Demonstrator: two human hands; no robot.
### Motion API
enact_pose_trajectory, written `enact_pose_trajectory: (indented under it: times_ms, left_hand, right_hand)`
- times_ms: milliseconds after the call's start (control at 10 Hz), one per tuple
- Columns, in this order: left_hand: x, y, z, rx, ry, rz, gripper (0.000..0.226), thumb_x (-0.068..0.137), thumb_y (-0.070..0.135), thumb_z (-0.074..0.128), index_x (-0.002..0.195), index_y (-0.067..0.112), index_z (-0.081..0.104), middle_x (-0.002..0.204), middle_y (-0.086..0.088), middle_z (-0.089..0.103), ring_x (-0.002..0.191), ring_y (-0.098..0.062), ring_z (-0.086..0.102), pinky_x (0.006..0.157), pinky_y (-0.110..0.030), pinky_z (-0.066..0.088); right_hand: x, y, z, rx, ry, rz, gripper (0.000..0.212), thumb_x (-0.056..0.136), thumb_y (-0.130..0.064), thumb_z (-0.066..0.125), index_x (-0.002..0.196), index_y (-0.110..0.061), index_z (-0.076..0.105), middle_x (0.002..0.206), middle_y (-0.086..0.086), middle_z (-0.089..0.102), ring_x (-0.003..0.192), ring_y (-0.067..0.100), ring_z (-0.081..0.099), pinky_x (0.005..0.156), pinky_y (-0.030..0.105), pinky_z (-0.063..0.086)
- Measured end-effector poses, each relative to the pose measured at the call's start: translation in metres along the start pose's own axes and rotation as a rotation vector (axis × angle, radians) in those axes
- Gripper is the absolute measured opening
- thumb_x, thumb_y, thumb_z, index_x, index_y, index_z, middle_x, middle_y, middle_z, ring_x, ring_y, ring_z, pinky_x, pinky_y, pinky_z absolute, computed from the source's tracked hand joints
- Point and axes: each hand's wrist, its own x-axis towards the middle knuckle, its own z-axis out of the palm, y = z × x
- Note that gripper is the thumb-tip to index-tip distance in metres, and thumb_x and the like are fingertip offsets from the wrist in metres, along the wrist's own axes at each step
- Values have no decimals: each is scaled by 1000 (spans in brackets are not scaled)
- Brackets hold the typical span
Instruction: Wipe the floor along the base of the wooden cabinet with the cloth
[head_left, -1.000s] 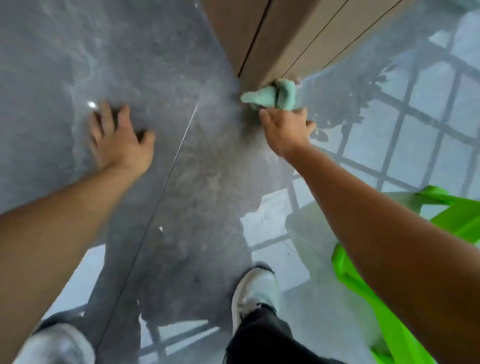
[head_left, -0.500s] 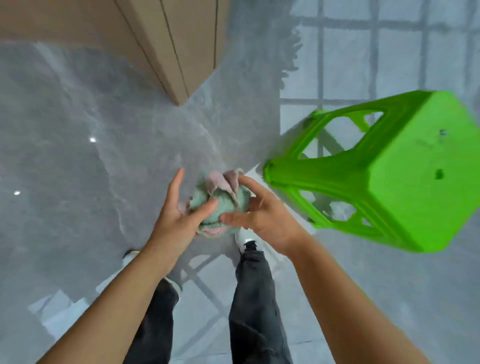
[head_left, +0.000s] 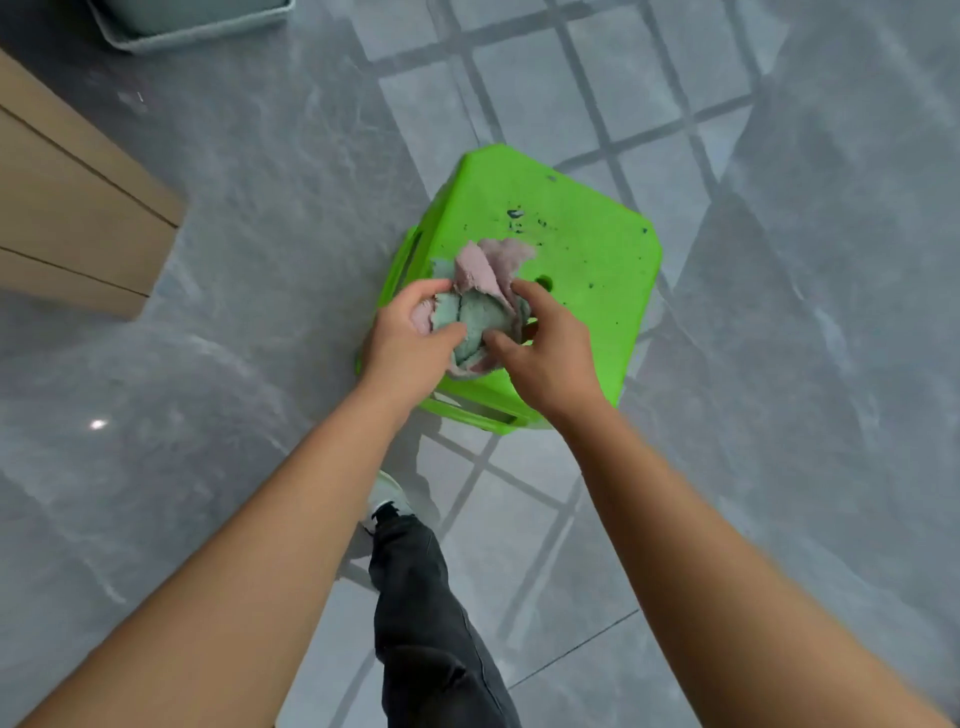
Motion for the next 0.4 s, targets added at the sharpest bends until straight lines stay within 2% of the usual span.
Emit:
enact_pose_trajectory:
  times_ms: [100, 200, 300, 400]
  left_hand:
    - [4, -25, 18, 470, -107, -25, 58, 83, 12, 70, 139, 17, 57, 134, -11, 66, 122, -25, 62, 99, -28, 43]
    - [1, -46, 28, 695, -163, 73, 73, 86, 17, 68, 152, 23, 38, 137, -19, 59, 130, -38, 52, 105, -40, 43]
    - [4, -31, 21, 831, -229, 19, 79, 85, 29, 68, 152, 37, 28, 139, -16, 59, 126, -41, 56, 100, -48, 49]
    - [-14, -10, -9, 886, -345, 20, 87, 82, 28, 67, 156, 37, 23, 146, -19, 53, 132, -40, 53, 107, -43, 46]
  right_hand:
    - [13, 37, 26, -82, -57, 48, 38, 81, -15, 74, 118, -6, 68, 92, 15, 50, 94, 38, 55, 80, 32, 34]
    - [10, 66, 40, -118, -10, 14, 35, 85, -28, 71, 119, -19, 69, 92, 10, 44, 86, 28, 48, 79, 34, 42]
    - [17, 56, 26, -181, -164, 99, 46, 84, -35, 72, 127, -22, 64, 117, 15, 62, 100, 28, 61, 84, 32, 47]
    - [24, 9, -8, -329, -357, 172, 54, 83, -28, 74, 133, -16, 58, 135, 15, 60, 118, 30, 59, 94, 30, 45]
